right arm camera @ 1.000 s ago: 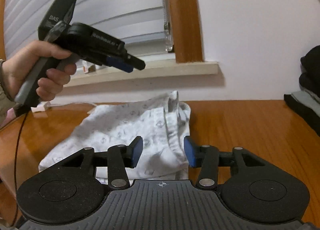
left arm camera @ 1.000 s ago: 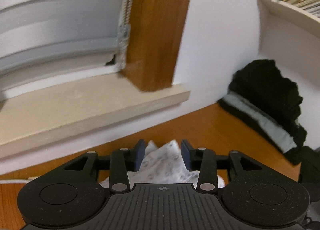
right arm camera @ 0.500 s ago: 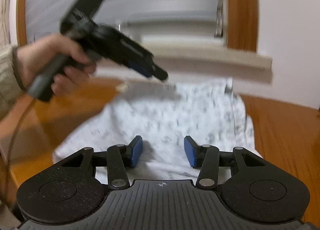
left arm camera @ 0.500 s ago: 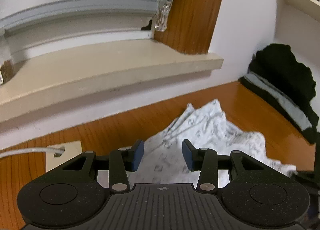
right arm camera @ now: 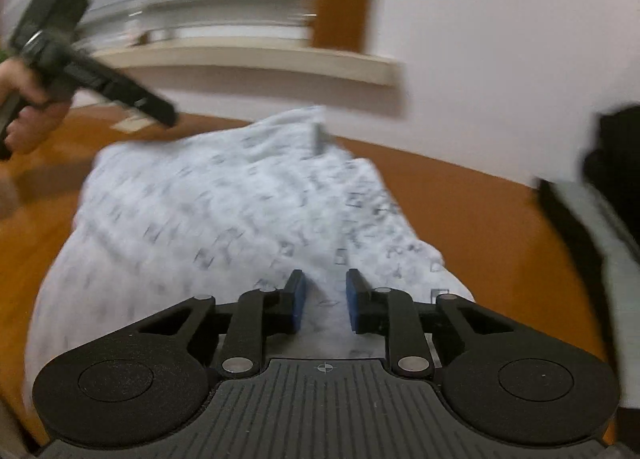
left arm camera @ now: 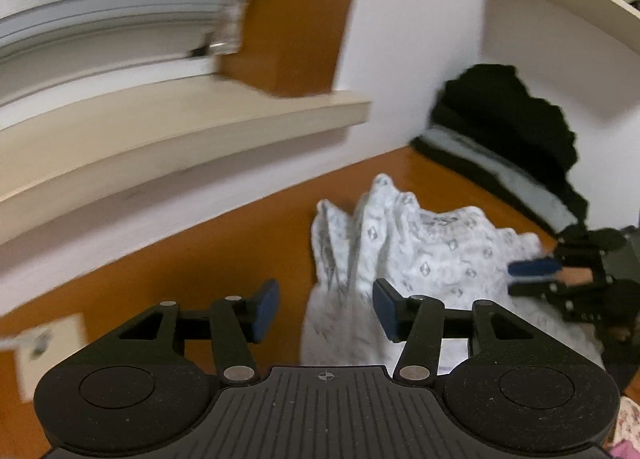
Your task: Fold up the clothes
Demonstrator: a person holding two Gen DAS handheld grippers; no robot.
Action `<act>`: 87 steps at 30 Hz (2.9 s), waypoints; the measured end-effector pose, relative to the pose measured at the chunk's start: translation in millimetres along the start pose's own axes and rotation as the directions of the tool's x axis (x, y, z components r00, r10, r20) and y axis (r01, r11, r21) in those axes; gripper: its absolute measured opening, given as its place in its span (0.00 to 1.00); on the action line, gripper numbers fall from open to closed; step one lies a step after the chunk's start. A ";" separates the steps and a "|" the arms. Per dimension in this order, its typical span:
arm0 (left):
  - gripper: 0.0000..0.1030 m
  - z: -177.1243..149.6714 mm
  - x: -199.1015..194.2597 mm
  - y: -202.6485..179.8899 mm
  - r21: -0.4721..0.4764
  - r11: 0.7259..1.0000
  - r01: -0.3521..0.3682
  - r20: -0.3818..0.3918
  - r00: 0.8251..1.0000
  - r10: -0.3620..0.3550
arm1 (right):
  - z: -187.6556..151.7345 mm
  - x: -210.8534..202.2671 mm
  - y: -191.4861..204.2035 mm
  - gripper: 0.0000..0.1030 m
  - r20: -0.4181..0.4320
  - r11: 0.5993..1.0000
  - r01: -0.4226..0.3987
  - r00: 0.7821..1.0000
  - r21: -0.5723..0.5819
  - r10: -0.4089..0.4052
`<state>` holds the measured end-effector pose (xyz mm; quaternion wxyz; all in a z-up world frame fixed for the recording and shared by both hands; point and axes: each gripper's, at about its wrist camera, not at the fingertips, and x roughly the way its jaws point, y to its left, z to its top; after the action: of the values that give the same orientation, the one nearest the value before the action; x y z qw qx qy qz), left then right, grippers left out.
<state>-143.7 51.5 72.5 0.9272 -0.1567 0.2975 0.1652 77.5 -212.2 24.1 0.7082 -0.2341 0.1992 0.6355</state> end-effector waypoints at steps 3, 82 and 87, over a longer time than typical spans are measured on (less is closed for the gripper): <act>0.54 19.8 32.3 -6.2 0.013 0.998 0.069 0.003 0.998 -0.069 | -1.6 -12.0 -26.4 0.31 0.039 0.995 0.034 0.999 0.096 -0.038; 0.39 0.0 26.6 -50.6 0.255 0.960 0.117 -0.017 0.993 -0.116 | -60.9 -66.6 12.6 0.55 0.022 0.960 0.154 0.986 0.235 -0.164; 0.43 4.0 63.2 -38.0 0.208 0.974 0.094 -0.047 0.995 -0.086 | -56.8 -74.2 -11.3 0.55 0.020 0.943 0.160 0.985 0.292 -0.174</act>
<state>-77.9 32.5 44.8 0.9392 -0.0746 0.3234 0.0877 81.2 -306.2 22.0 0.7905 -0.1296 0.2533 0.5424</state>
